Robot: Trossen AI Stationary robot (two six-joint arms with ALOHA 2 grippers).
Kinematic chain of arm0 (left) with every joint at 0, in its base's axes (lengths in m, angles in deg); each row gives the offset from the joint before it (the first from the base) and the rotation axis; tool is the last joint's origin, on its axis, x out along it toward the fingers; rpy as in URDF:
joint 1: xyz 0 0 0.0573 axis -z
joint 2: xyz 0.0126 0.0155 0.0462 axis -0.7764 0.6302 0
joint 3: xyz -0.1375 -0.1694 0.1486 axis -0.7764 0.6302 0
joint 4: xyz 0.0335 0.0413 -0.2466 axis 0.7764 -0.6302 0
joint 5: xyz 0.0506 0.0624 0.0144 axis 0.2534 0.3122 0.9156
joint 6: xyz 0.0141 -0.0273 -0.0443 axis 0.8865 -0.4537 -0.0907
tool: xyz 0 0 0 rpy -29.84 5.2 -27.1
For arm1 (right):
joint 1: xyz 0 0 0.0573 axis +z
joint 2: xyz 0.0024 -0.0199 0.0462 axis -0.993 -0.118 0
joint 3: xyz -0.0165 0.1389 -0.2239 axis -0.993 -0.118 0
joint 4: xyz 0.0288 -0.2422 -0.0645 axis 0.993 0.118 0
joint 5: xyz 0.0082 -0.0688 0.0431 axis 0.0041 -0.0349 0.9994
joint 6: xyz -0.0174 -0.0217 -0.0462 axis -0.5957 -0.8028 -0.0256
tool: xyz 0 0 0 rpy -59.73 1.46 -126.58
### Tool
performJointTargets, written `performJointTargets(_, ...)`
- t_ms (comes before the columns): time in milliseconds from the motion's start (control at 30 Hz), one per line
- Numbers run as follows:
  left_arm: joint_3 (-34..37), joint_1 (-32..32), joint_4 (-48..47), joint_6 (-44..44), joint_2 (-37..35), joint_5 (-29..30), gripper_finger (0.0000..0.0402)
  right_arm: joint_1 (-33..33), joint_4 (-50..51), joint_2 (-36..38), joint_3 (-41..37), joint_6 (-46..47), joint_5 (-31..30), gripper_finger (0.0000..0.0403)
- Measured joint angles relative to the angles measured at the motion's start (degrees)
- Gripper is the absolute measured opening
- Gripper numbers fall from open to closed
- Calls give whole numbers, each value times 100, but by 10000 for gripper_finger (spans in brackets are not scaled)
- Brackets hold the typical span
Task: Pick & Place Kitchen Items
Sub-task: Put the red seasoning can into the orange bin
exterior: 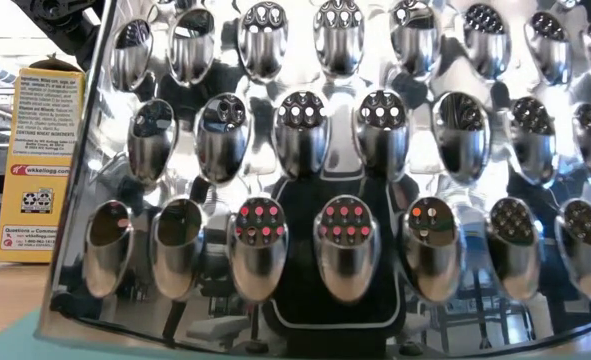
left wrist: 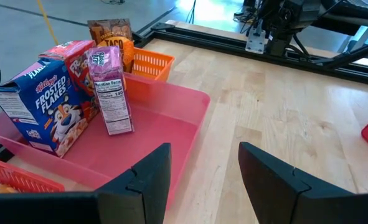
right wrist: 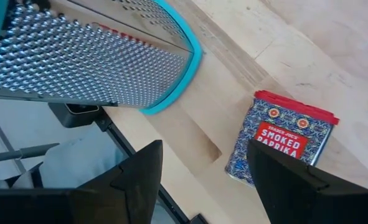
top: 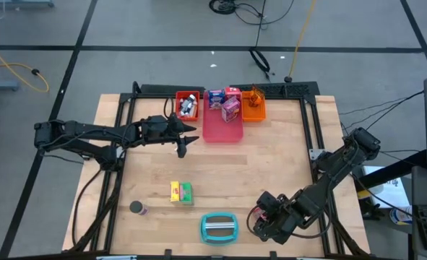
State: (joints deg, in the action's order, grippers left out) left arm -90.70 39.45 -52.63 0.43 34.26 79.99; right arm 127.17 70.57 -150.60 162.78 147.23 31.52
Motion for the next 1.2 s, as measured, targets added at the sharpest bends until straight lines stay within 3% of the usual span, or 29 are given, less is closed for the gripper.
performJointTargets(1200,1,1,0,-1,0,-1,186,42,-435,4,-2,-260,-4,226)
